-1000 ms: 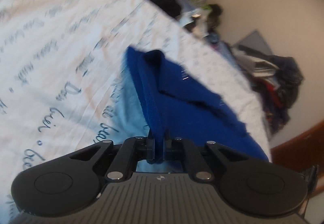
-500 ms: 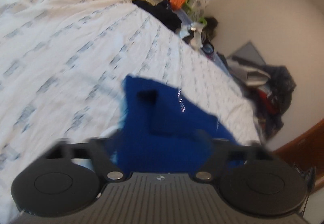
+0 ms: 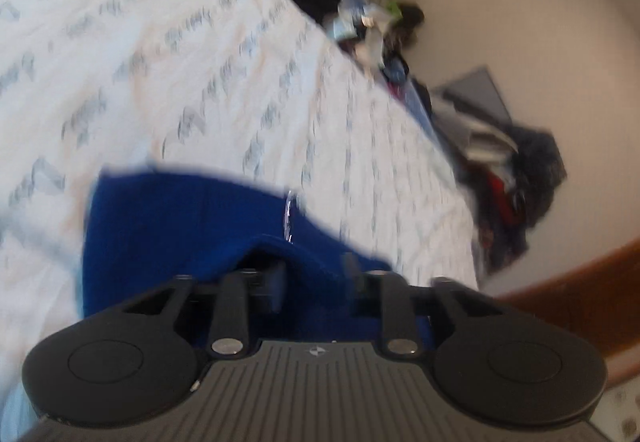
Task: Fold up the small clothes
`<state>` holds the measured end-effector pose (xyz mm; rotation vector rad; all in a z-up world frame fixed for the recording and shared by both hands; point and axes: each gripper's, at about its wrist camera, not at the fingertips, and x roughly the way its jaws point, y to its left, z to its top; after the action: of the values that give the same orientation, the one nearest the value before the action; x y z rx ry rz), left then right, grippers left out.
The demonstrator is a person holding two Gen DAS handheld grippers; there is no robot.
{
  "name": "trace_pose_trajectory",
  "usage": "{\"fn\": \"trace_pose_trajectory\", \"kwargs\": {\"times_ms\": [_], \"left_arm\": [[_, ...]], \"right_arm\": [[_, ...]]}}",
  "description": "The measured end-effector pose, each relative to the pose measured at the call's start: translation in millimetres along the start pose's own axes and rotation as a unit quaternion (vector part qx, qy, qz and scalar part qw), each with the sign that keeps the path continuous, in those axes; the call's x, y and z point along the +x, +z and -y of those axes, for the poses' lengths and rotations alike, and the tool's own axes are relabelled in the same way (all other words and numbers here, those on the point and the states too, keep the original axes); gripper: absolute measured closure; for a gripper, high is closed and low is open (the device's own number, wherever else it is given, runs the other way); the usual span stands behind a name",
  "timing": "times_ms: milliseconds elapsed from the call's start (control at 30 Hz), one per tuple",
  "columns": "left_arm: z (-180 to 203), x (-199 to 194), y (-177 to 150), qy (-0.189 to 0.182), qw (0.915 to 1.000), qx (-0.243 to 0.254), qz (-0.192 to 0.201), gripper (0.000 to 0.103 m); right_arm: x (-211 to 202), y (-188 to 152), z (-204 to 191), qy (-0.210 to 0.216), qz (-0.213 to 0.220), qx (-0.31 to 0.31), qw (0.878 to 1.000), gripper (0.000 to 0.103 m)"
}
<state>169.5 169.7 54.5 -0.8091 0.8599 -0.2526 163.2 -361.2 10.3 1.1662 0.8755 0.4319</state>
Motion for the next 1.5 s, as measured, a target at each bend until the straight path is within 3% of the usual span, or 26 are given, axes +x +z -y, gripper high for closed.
{"fn": "trace_pose_trajectory", "kwargs": {"times_ms": [33, 67, 100, 200, 267, 300, 367, 433, 467, 500, 567, 633, 667, 700, 767, 800, 867, 967, 1033, 1133, 1200, 1267, 1333, 1367, 1433, 1500], "left_arm": [[2, -6, 6, 0.017, 0.9994, -0.008, 0.028, 0.032], [3, -16, 8, 0.019, 0.9983, -0.011, 0.054, 0.008], [3, -26, 7, 0.011, 0.9974, -0.011, 0.070, 0.001], [3, -47, -8, -0.005, 0.9952, 0.027, 0.094, 0.001], [8, -39, -18, 0.027, 0.9936, 0.066, 0.088, 0.002], [14, -30, -22, 0.070, 0.9888, 0.103, 0.082, 0.004], [28, -11, -29, 0.154, 0.9670, 0.185, 0.084, 0.007], [34, 8, -33, 0.190, 0.9432, 0.257, 0.089, 0.007], [36, 20, -32, 0.211, 0.9335, 0.278, 0.083, 0.009], [36, 31, -29, 0.220, 0.9300, 0.284, 0.076, 0.012], [35, 52, -20, 0.229, 0.9302, 0.282, 0.054, 0.022], [34, 68, -14, 0.229, 0.9326, 0.277, 0.032, 0.047], [33, 75, -11, 0.225, 0.9325, 0.281, 0.020, 0.067], [36, 77, -12, 0.231, 0.9281, 0.291, 0.027, 0.072], [42, 74, -15, 0.216, 0.9248, 0.310, 0.040, 0.091], [46, 67, -17, 0.212, 0.9235, 0.314, 0.058, 0.091], [53, 57, -20, 0.202, 0.9200, 0.324, 0.089, 0.092], [45, 81, -22, 0.249, 0.9046, 0.338, 0.074, 0.092], [35, 88, -27, 0.265, 0.8981, 0.339, 0.092, 0.083], [40, 70, -33, 0.261, 0.8996, 0.332, 0.111, 0.071], [52, 48, -45, 0.238, 0.8993, 0.335, 0.149, 0.042], [66, 40, -59, 0.197, 0.9070, 0.337, 0.159, 0.019], [78, 53, -74, 0.170, 0.9122, 0.350, 0.129, 0.015], [79, 65, -79, 0.172, 0.9121, 0.357, 0.107, 0.017], [67, 91, -81, 0.212, 0.9083, 0.356, 0.057, 0.017], [47, 90, -80, 0.195, 0.9043, 0.373, 0.070, 0.002]], "right_arm": [[-4, 8, 5, 0.010, 0.027, 0.031, 0.999, 0.024], [-9, 12, 8, 0.024, 0.043, 0.049, 0.998, 0.024], [-15, 11, 9, 0.035, 0.053, 0.053, 0.997, 0.024], [-32, -4, -2, 0.014, 0.049, -0.011, 0.999, 0.019], [-32, -18, -10, -0.028, 0.047, -0.067, 0.996, 0.019], [-27, -23, -17, -0.059, 0.044, -0.104, 0.992, 0.019], [-12, -32, -35, -0.160, 0.050, -0.202, 0.965, 0.019], [7, -42, -51, -0.228, 0.055, -0.318, 0.919, 0.019], [16, -44, -55, -0.247, 0.056, -0.359, 0.898, 0.020], [26, -43, -58, -0.264, 0.055, -0.381, 0.884, 0.020], [45, -34, -58, -0.284, 0.045, -0.391, 0.874, 0.027], [64, -24, -54, -0.289, 0.024, -0.383, 0.877, 0.055], [75, -20, -52, -0.285, 0.004, -0.378, 0.881, 0.084], [84, -20, -50, -0.276, -0.015, -0.382, 0.882, 0.094], [90, -30, -54, -0.278, -0.022, -0.417, 0.865, 0.095], [87, -33, -57, -0.277, -0.017, -0.431, 0.859, 0.096], [64, -29, -62, -0.258, 0.014, -0.427, 0.867, 0.096], [49, -7, -37, -0.267, 0.038, -0.365, 0.891, 0.096], [50, -10, -25, -0.256, 0.049, -0.357, 0.897, 0.095], [44, -17, -35, -0.271, 0.062, -0.342, 0.897, 0.082], [28, -25, -50, -0.276, 0.094, -0.340, 0.894, 0.076], [16, -43, -65, -0.235, 0.123, -0.351, 0.898, 0.069], [30, -61, -71, -0.210, 0.086, -0.369, 0.901, 0.055], [46, -70, -70, -0.223, 0.060, -0.381, 0.895, 0.054], [70, -84, -55, -0.285, 0.026, -0.409, 0.866, 0.054], [57, -96, -35, -0.270, 0.050, -0.462, 0.843, 0.052]]}}
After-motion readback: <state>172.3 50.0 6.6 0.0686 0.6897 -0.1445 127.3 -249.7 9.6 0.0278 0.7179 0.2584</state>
